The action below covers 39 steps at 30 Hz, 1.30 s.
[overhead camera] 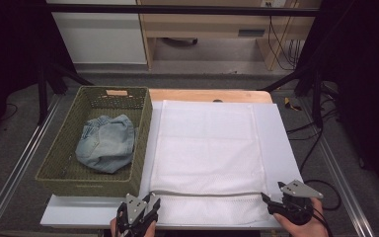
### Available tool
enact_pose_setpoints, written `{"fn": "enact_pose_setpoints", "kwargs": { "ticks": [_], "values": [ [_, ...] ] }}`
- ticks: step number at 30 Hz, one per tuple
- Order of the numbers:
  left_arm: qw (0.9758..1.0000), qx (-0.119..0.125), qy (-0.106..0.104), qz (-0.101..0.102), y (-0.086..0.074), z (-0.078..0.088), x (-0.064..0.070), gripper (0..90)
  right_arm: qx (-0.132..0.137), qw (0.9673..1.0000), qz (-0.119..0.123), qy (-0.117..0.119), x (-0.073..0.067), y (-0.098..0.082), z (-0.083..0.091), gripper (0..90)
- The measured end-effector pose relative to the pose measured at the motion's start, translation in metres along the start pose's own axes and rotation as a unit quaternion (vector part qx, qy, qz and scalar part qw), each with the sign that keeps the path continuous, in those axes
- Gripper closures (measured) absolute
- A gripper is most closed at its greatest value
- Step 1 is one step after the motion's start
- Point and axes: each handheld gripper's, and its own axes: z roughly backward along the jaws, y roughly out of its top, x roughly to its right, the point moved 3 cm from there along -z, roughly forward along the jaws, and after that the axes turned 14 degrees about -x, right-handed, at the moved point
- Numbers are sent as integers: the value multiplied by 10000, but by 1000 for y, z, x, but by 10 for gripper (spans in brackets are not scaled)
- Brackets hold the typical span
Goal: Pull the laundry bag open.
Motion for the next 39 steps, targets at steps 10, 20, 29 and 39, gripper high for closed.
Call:
{"fn": "enact_pose_setpoints", "kwargs": {
  "ticks": [10, 20, 29, 39],
  "values": [
    [9987, 185, -59, -473, 21, 11, 16, 488, 355, 9993, 95, -121, 4, 10, 12, 107],
    [9953, 407, -417, -772, 63, 4, 22, 344, 484, 9983, 327, -86, -4, 29, 16, 244],
    [9914, 388, -630, -1081, 72, 2, 28, 259, 528, 9960, 696, 188, -28, 50, 14, 520],
    [9896, 351, -749, -1175, 62, -2, 35, 146, 108, 9865, 1374, 881, -76, 80, -12, 597]
  ]
}}
